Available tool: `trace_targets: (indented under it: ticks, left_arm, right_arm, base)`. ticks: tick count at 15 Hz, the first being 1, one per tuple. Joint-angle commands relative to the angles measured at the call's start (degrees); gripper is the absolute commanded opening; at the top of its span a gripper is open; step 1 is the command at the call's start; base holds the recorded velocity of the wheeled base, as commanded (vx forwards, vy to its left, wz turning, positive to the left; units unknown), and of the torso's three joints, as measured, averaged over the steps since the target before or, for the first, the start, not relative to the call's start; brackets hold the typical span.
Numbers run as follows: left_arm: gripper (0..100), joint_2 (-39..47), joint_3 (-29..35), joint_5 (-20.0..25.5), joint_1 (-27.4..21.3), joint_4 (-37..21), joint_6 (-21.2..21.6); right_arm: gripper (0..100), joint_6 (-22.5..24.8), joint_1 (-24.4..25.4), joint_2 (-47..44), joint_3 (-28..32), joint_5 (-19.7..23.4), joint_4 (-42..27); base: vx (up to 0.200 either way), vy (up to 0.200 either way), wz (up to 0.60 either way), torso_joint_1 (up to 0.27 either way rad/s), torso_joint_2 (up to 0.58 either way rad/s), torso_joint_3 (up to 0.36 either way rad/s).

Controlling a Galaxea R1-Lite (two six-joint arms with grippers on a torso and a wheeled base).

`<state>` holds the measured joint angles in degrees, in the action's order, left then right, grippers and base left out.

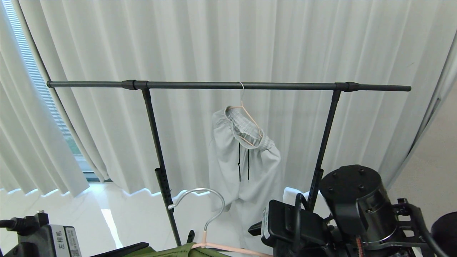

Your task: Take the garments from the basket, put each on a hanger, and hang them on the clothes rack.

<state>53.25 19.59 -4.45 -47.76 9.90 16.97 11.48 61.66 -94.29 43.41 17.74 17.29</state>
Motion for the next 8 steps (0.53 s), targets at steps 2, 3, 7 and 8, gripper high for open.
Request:
trace_targets:
  ticks: [2,3,7,8]
  left_arm:
    - [0,-0.3,0.2,0.0,-0.1,0.0,0.0]
    - [0,-0.3,0.3,0.0,-0.1,0.0,0.0]
    - [0,-0.6,0.4,0.0,-0.1,0.0,-0.1]
    - [0,-0.7,0.4,0.0,-0.1,0.0,-0.1]
  right_arm:
    - [100,-0.1,0.1,-1.0,-0.1,0.0,0.0]
    - [100,-0.1,0.1,-1.4,-0.1,0.0,0.1]
    - [0,-0.2,0.1,-2.0,-0.1,-0.3,0.1]
    - [0,-0.1,0.0,-2.0,-0.1,-0.4,0.1]
  base:
    - [0.0,0.0,0.0,0.0,0.0,0.0]
    - [0.0,0.0,0.0,0.0,0.0,0.0]
    - [0.0,0.0,0.0,0.0,0.0,0.0]
    - [0.0,0.0,0.0,0.0,0.0,0.0]
